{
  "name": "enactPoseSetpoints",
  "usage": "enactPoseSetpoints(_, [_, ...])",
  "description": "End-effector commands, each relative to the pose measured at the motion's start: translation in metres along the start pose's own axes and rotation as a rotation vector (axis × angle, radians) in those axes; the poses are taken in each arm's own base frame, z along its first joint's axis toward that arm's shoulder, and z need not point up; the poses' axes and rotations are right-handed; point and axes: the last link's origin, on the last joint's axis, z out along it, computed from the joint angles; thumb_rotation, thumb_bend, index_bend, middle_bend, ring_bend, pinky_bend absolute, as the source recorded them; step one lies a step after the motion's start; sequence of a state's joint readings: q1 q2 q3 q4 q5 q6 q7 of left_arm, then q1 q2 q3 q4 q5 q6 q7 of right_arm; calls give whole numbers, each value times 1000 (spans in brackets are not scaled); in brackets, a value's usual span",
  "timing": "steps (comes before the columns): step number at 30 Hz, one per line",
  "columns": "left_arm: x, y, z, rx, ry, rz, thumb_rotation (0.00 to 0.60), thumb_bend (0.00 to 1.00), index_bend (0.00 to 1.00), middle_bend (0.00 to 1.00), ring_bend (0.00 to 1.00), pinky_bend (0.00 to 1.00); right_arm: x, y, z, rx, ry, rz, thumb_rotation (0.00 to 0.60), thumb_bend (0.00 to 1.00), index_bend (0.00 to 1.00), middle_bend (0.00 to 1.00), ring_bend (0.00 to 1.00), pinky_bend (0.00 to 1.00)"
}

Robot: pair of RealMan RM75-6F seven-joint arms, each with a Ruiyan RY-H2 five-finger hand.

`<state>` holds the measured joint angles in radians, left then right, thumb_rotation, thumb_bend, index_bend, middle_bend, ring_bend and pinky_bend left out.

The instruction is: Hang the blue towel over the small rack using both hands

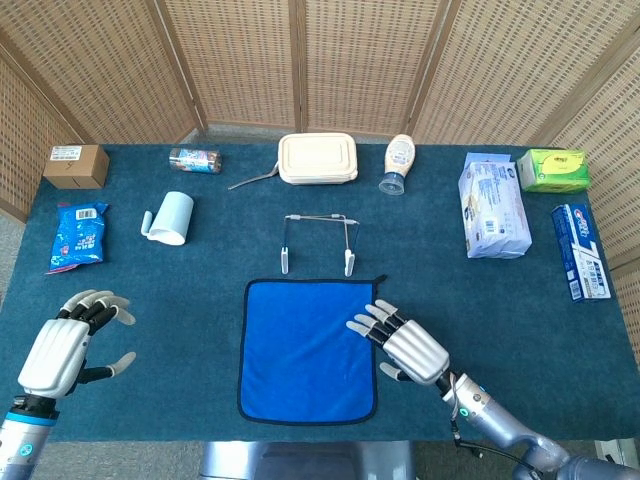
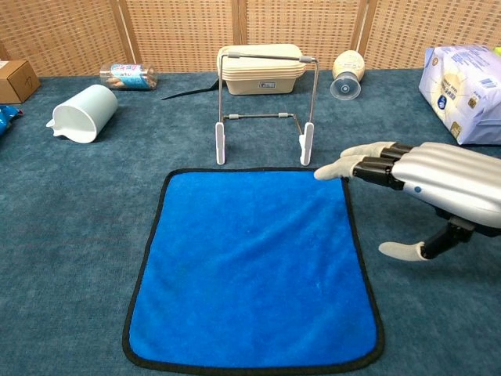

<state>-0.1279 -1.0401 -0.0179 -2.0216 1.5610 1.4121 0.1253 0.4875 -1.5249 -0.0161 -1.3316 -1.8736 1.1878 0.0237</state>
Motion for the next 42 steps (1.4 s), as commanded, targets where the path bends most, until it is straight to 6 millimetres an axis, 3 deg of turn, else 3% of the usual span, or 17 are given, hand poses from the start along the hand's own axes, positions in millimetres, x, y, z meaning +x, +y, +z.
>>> enactPoseSetpoints(1, [-1,0,0,0,-3,-2,600,289,429,335,240,172,-4,2,7,11,1,-7,600,278,113,152,80,125])
enactPoseSetpoints(8, [-2,0,0,4,-6,-4,600,290,429,335,240,172,-13,10,16,20,2,-29,600,245,113,151,74,125])
enactPoseSetpoints(16, [-4,0,0,7,-10,-5,600,289,429,335,240,172,-21,13,29,40,-3,-35,600,70,114,151,72,126])
enactPoseSetpoints(32, [-5,-4,-1,15,-11,-9,600,289,429,334,240,171,-27,13,49,58,8,-48,600,69,112,151,73,125])
enactPoseSetpoints(42, [-5,-4,-1,17,-10,-11,600,290,429,334,241,170,-28,18,48,55,-2,-69,600,66,112,151,72,126])
